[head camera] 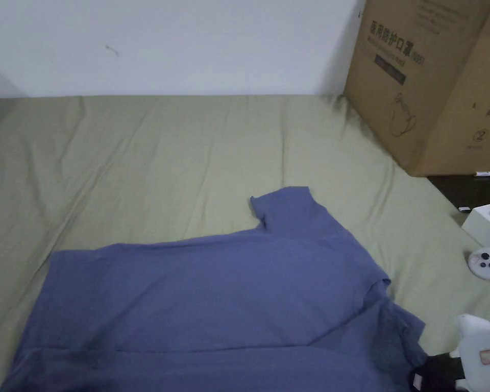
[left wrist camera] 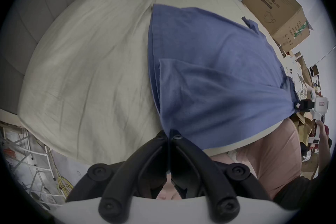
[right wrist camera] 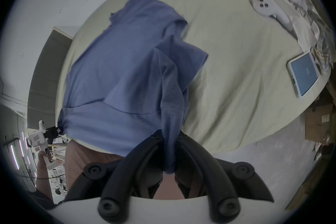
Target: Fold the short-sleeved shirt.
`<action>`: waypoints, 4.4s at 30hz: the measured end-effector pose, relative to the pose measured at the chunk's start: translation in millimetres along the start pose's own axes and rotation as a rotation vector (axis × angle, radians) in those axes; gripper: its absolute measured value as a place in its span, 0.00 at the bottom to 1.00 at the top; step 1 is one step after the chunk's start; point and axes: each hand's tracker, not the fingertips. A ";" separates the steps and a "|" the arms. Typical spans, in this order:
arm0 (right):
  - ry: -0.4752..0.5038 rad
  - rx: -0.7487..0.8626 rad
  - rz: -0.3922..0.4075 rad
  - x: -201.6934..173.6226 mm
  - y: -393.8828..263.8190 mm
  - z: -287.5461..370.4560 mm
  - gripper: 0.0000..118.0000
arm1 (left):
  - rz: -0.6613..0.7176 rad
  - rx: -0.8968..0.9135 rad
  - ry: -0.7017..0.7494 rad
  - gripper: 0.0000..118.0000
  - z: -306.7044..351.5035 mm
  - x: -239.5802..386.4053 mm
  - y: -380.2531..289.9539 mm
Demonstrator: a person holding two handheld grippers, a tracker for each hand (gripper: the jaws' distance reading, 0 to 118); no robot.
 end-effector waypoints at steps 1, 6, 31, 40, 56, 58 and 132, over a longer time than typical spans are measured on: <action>-0.008 -0.013 -0.012 1.2 0.7 -7.7 0.17 | 0.000 0.000 0.002 0.36 -3.7 -0.6 -0.1; -0.109 0.034 -0.023 1.7 12.8 -6.8 0.97 | 0.041 0.007 -0.018 0.84 -2.5 -8.4 -0.9; 0.176 0.911 0.280 -164.1 -1.1 134.4 0.01 | -0.042 0.726 -0.039 0.00 134.6 74.6 101.7; 0.183 0.675 0.168 -162.5 43.8 73.4 0.01 | 0.065 0.143 0.008 0.64 -42.3 -25.3 246.4; 0.139 0.470 0.113 -157.9 74.9 5.0 0.01 | -0.204 0.219 0.127 0.28 -136.9 -4.7 249.7; 0.146 0.463 0.101 -156.7 76.0 3.5 0.01 | -0.272 0.201 0.138 0.03 -127.1 -0.1 239.0; -0.010 0.558 0.234 -98.1 41.0 64.6 0.93 | -0.001 0.537 -0.064 0.89 74.3 37.4 59.7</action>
